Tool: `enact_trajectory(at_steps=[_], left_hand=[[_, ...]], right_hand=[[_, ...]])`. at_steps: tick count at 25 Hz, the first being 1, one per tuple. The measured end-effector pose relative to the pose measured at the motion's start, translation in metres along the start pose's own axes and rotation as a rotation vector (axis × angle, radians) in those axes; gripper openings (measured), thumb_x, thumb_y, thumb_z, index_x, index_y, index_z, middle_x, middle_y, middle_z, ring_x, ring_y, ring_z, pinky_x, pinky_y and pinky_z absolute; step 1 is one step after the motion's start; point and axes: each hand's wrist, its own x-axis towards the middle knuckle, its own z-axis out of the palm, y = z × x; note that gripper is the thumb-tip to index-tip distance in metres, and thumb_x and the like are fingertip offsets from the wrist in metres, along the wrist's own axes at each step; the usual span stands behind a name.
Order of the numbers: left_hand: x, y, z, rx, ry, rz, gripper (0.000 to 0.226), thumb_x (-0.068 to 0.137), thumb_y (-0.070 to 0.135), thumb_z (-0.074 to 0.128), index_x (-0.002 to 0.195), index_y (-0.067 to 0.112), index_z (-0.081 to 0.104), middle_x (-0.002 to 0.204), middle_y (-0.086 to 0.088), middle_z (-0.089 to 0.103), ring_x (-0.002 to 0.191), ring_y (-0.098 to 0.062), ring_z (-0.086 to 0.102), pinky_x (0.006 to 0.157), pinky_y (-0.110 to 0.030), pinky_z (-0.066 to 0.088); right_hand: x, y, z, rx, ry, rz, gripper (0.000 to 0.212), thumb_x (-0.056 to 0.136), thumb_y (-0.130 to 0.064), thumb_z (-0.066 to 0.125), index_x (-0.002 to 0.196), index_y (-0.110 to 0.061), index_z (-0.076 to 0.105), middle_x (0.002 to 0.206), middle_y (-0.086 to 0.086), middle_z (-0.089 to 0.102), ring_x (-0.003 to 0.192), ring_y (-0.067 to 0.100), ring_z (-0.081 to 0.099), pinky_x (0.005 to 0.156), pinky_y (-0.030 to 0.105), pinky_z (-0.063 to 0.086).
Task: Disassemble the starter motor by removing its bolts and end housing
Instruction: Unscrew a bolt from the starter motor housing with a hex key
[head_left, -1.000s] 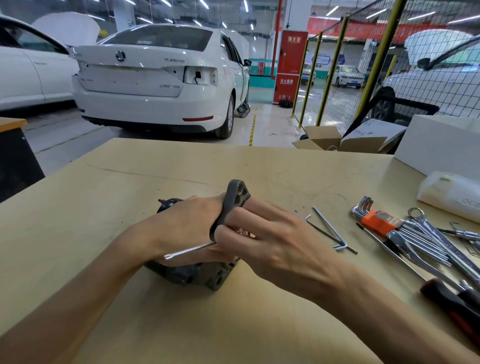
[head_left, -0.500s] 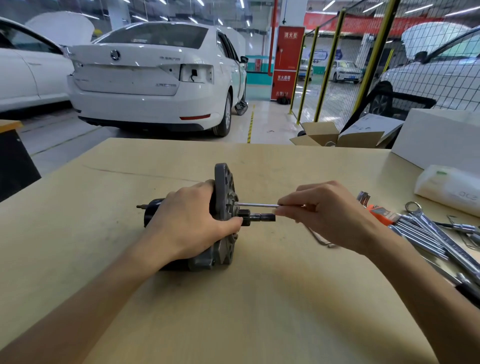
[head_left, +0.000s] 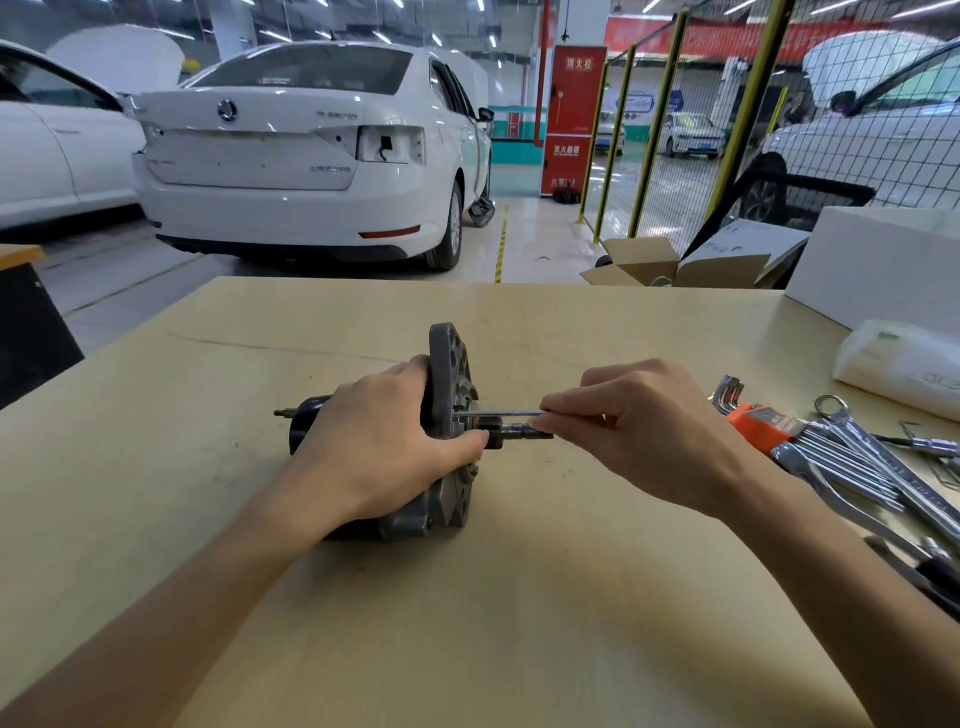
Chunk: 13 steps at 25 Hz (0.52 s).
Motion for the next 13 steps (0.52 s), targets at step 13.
enact_trajectory(at_steps=[13], left_hand=[[0.012,0.006,-0.005,-0.106,-0.049,0.196,0.037,0.074,0.077,0.033,0.084,0.054,0.060,0.099,0.015,0.040,0.080,-0.001,0.050,0.066,-0.013,0.032]], right_hand=[[0.001,-0.005,-0.011,0.166,0.253,0.278,0.048,0.085,-0.066,0.053,0.099,-0.025,0.073,0.076,-0.008,0.065,0.057,0.005,0.057,0.056,0.023,0.044]])
